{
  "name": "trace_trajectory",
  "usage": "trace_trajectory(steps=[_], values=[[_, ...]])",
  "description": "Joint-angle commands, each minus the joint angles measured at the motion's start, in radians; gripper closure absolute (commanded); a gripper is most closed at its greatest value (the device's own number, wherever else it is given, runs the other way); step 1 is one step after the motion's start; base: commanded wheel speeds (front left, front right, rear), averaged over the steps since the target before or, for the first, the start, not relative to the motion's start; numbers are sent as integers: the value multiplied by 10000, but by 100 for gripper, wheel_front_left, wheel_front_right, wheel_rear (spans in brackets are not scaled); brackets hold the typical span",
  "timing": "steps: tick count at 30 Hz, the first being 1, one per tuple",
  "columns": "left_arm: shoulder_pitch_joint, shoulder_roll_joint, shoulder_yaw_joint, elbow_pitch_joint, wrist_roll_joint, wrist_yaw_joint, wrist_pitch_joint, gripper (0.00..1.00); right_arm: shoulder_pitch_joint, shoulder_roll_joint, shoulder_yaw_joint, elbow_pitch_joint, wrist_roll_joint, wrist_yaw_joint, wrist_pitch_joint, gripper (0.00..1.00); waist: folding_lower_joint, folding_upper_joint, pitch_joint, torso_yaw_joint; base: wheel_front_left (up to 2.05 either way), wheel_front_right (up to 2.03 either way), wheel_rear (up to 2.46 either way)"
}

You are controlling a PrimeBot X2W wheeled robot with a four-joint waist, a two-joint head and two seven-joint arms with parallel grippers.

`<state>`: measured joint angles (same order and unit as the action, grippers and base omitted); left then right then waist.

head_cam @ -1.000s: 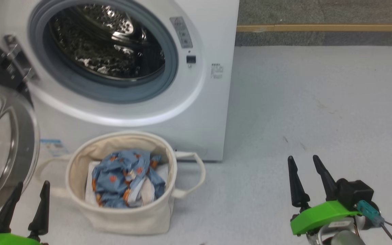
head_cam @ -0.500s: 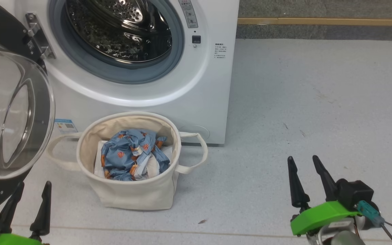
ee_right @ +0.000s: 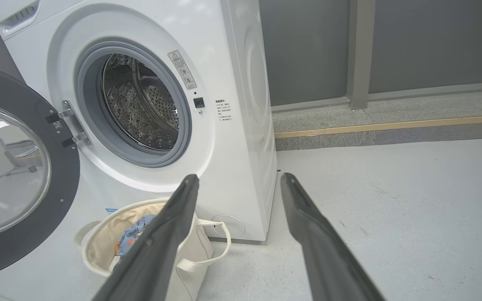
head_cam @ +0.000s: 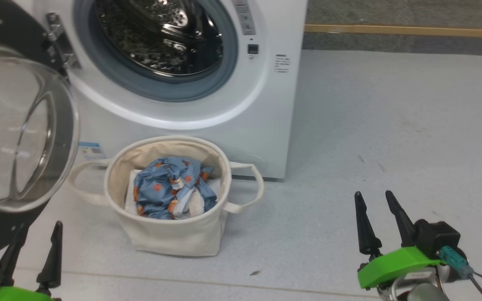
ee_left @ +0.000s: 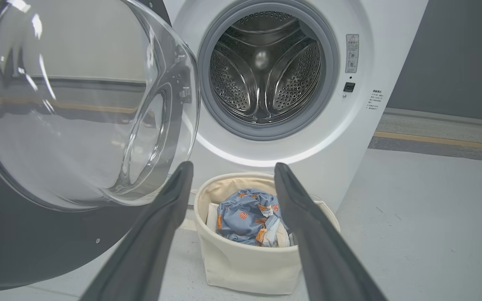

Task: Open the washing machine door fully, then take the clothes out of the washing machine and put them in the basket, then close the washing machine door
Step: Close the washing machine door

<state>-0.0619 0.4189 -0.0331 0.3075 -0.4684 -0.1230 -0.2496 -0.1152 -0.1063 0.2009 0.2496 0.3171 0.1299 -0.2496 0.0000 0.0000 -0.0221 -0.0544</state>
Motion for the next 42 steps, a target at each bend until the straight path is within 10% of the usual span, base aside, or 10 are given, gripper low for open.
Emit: trace_trajectory(steps=[1, 27, 42], values=[[-518, 282, 615, -297, 109, 83, -122, 0, -167, 4, 163, -379, -22, 8, -122, 0, 0, 0, 3, 180, 0, 0, 0], [-1311, 212, 1339, 392, 563, 1222, -5, 0, -45, 354, 316, -578, 150, 8, -122, 0, 0, 0, -250, 5391, 0, 0, 0], [-928, -11, 2415, 48, 8, 1409, -111, 0, -1130, 257, 1212, -228, 317, 8, -122, 0, 0, 0, 485, 5776, 0, 0, 0]])
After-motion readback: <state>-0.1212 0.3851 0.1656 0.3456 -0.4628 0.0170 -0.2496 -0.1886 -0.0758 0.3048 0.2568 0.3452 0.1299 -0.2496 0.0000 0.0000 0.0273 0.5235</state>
